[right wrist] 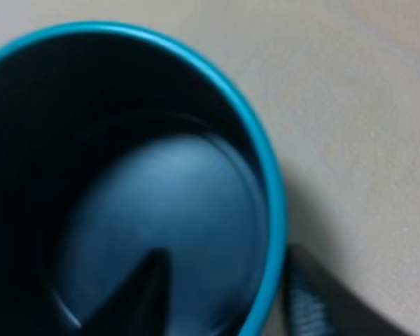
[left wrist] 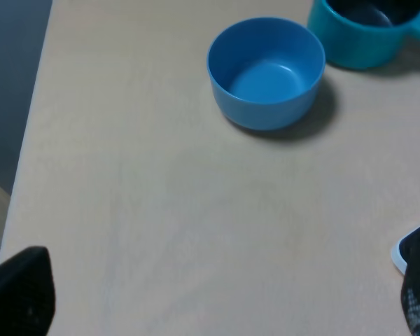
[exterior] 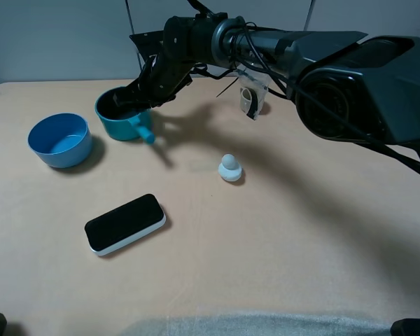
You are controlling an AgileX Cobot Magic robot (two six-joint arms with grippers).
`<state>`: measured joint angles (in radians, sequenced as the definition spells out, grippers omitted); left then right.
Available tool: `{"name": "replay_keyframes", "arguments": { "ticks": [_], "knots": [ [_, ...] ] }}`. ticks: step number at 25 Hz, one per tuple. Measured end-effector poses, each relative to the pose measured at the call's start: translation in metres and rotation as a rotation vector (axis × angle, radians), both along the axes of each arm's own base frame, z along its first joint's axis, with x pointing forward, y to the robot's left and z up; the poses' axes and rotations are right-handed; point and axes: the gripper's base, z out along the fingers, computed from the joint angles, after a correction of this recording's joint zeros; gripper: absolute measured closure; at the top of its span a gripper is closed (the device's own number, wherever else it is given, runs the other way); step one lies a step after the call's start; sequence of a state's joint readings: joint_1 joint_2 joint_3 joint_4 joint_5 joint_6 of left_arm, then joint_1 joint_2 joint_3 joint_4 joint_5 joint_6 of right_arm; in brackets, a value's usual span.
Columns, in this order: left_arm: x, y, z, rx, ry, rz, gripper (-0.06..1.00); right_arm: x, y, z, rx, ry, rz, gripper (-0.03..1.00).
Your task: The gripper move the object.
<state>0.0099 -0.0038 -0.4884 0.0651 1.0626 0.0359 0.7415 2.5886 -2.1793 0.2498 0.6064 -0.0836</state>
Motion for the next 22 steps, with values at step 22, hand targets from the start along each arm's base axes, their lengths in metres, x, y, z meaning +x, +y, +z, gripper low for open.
{"name": "replay_keyframes", "arguments": {
  "ticks": [22],
  "knots": [
    [0.0, 0.0, 0.0, 0.0, 0.0, 0.0, -0.05, -0.005, -0.003, 0.04, 0.003, -0.002, 0.02, 0.28]
  ]
}}
